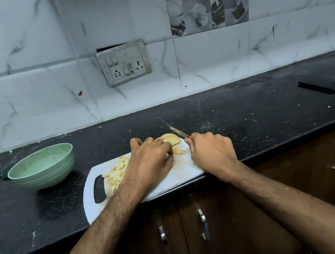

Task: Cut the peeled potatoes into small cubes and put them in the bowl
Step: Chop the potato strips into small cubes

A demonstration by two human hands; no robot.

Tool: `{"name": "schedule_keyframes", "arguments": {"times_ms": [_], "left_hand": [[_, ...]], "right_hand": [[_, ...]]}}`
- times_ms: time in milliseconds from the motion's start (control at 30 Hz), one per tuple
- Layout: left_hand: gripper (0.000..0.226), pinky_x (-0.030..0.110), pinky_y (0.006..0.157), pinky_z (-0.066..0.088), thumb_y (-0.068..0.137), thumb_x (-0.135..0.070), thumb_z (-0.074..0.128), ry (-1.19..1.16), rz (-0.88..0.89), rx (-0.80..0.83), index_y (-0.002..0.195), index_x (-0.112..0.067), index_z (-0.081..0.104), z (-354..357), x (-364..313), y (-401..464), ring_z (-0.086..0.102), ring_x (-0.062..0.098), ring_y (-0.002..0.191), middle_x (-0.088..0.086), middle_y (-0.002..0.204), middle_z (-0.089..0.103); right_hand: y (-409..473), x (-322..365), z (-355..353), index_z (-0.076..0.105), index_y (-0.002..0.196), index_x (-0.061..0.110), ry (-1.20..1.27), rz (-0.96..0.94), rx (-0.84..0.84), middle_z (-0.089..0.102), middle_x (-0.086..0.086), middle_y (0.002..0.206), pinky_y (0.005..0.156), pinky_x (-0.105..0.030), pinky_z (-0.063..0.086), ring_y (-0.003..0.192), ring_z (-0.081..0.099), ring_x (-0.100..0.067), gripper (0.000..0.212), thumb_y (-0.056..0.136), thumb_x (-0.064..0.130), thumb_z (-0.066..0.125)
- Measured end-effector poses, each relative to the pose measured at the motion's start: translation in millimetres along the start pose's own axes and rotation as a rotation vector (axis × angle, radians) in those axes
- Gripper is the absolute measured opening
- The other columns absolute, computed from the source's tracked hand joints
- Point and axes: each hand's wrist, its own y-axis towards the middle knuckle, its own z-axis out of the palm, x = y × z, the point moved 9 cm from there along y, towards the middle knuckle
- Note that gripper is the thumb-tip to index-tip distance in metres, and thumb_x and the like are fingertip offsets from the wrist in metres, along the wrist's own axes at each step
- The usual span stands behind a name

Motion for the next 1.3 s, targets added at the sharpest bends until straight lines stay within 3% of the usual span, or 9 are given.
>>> {"name": "schedule_keyframes", "arguments": {"times_ms": [100,300,400,533,667,800,933,1133,1300], "left_hand": [[0.012,0.036,0.077,0.016,0.090,-0.039,0.059,0.041,-0.098,0.001,0.084,-0.030,0.064,2.0,15.1,-0.7,0.052,0.014,0.086,-0.013,0.081,0.057],[0.024,0.041,0.081,0.024,0.090,-0.050,0.061,0.157,-0.077,-0.024,0.084,-0.028,0.068,5.6,14.5,6.3,0.051,0.016,0.089,-0.011,0.085,0.055],[0.021,0.042,0.083,0.029,0.089,-0.045,0.065,0.155,-0.033,-0.058,0.100,-0.027,0.064,5.4,12.1,8.6,0.052,0.017,0.091,-0.010,0.094,0.055],[0.020,0.042,0.079,0.027,0.086,-0.027,0.070,0.156,0.069,-0.053,0.105,-0.025,0.064,10.6,4.9,15.9,0.053,0.019,0.088,-0.007,0.093,0.054],[0.014,0.045,0.082,0.029,0.097,-0.034,0.056,0.123,0.078,0.029,0.102,-0.027,0.067,19.7,7.6,22.9,0.051,0.019,0.092,-0.007,0.096,0.053],[0.010,0.044,0.084,0.027,0.097,-0.035,0.057,0.037,0.058,0.054,0.102,-0.027,0.062,19.0,8.9,23.9,0.052,0.018,0.097,-0.009,0.098,0.057],[0.007,0.042,0.085,0.028,0.097,-0.037,0.059,-0.051,0.075,0.026,0.096,-0.030,0.061,9.9,5.8,24.1,0.053,0.014,0.094,-0.015,0.094,0.064],[0.016,0.038,0.087,0.022,0.098,-0.044,0.060,-0.182,0.015,0.084,0.110,-0.034,0.063,11.6,7.8,27.4,0.052,0.008,0.101,-0.020,0.101,0.066],[0.014,0.037,0.085,0.020,0.089,-0.042,0.073,-0.285,-0.037,-0.001,0.095,-0.031,0.068,-1.2,10.8,25.7,0.056,0.005,0.092,-0.018,0.086,0.065]], "right_hand": [[-0.3,0.7,0.5,0.060,0.105,0.020,-0.006,-0.004,-0.020,0.069,-0.005,0.094,0.061,-0.035,0.036,0.085,0.067,-0.031,0.042,0.105,0.046,0.027],[2.5,1.9,1.3,0.059,0.105,0.019,-0.005,0.004,-0.032,0.069,-0.004,0.091,0.060,-0.034,0.036,0.081,0.066,-0.029,0.043,0.105,0.045,0.025],[6.1,2.1,2.1,0.059,0.105,0.019,-0.005,0.009,-0.041,0.069,-0.004,0.091,0.060,-0.034,0.037,0.081,0.067,-0.029,0.043,0.105,0.045,0.025],[15.5,4.2,6.4,0.059,0.108,0.018,-0.014,0.017,-0.019,0.070,-0.006,0.096,0.062,-0.035,0.036,0.086,0.067,-0.031,0.042,0.106,0.044,0.027],[20.9,1.3,10.4,0.060,0.110,0.019,0.023,0.047,0.028,0.069,-0.007,0.101,0.066,-0.037,0.038,0.092,0.066,-0.033,0.041,0.105,0.044,0.027],[24.3,-11.9,13.8,0.061,0.111,0.020,0.165,0.121,0.154,0.067,-0.009,0.111,0.076,-0.039,0.042,0.103,0.063,-0.035,0.043,0.104,0.047,0.028],[23.1,-20.6,5.7,0.058,0.096,0.023,0.274,0.133,0.230,0.066,-0.007,0.110,0.076,-0.039,0.040,0.104,0.060,-0.033,0.040,0.104,0.049,0.029],[16.2,-29.9,-18.0,0.044,0.073,0.027,0.247,0.083,0.267,0.059,0.002,0.085,0.072,-0.038,0.043,0.088,0.060,-0.028,0.042,0.103,0.053,0.031],[1.3,-38.9,-30.5,0.047,0.071,0.026,0.175,0.051,0.351,0.059,0.002,0.083,0.081,-0.042,0.051,0.087,0.062,-0.027,0.043,0.102,0.053,0.034]]}}
